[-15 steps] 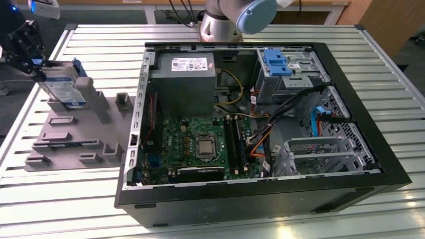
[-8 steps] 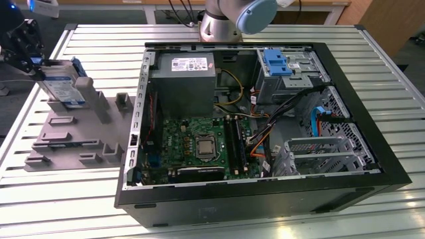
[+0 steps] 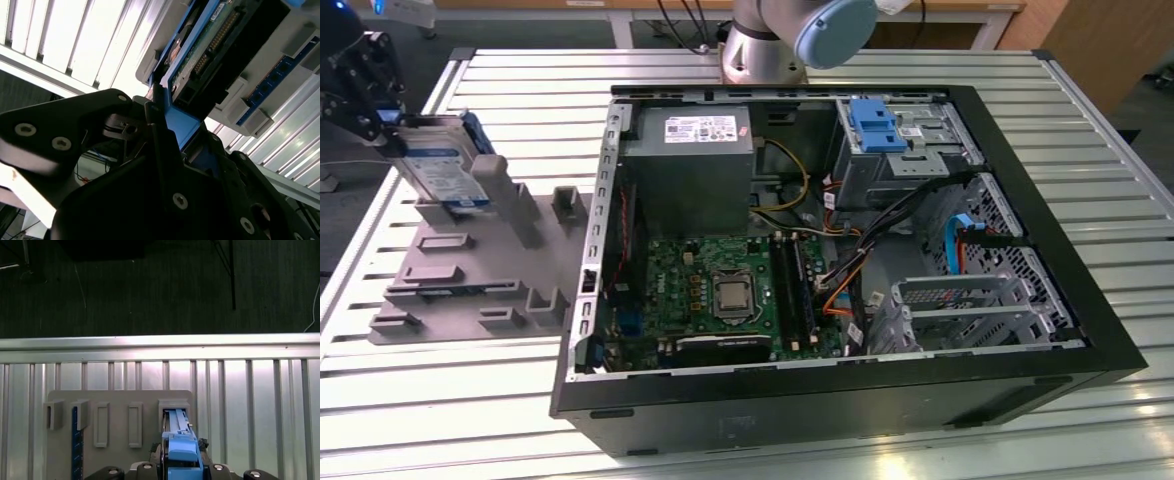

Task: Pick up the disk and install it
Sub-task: 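Pick up the disk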

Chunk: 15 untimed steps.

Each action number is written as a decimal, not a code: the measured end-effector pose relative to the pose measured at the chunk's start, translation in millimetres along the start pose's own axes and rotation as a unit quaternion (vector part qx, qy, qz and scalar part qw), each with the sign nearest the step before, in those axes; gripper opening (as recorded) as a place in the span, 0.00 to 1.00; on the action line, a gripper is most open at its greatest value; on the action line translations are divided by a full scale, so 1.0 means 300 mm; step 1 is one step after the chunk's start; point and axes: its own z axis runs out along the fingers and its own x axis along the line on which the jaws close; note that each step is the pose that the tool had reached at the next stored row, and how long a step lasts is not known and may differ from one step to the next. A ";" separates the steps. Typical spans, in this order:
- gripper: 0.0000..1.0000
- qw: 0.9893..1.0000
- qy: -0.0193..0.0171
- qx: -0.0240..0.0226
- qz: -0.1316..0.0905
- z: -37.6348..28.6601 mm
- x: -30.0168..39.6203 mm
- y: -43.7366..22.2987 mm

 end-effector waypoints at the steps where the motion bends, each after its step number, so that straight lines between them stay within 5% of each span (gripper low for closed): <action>1: 0.36 1.000 0.000 0.000 0.000 -0.003 0.000 0.000; 15: 0.36 1.000 0.000 0.000 0.000 -0.024 0.000 0.000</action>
